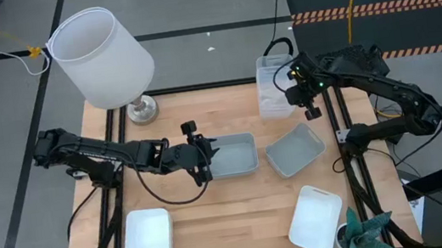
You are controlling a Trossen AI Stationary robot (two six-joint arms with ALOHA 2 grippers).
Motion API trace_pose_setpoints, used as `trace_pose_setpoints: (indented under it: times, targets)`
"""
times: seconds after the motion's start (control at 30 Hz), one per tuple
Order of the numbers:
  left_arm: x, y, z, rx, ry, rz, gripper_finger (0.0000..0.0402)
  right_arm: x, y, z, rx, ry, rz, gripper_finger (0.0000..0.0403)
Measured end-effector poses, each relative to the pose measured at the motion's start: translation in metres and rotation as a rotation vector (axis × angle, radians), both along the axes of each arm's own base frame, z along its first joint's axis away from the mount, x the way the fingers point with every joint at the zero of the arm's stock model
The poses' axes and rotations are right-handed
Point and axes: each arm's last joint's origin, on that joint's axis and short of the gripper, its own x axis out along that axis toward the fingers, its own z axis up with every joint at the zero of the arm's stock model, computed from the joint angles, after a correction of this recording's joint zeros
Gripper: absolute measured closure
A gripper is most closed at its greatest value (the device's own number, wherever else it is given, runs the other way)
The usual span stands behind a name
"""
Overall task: Stack baskets by color
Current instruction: Stack the transparent bin on the stacked transparent bins, then stack the gray bin on the stacked gray bins
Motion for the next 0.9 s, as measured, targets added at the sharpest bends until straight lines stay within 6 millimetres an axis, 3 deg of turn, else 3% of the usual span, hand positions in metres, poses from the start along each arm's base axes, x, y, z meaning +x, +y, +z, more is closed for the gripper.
trace_pose_setpoints:
  times: [0.23, 0.77, 0.9]
  targets:
    - [0.0, 0.0, 0.0001, 0.0, 0.0, 0.0, 0.0276, -0.0002, 0.0002, 0.0003, 0.001, -0.003, -0.001, 0.0359]
    - [0.0, 0.0, 0.0001, 0.0, 0.0, 0.0, 0.0276, -0.0003, 0.0003, 0.0009, 0.012, -0.012, -0.033, 0.0355]
    - [0.0001, 0.0, 0.0001, -0.001, 0.0, -0.001, 0.0276, -0.0011, 0.0068, 0.0074, -0.001, -0.043, -0.047, 0.033]
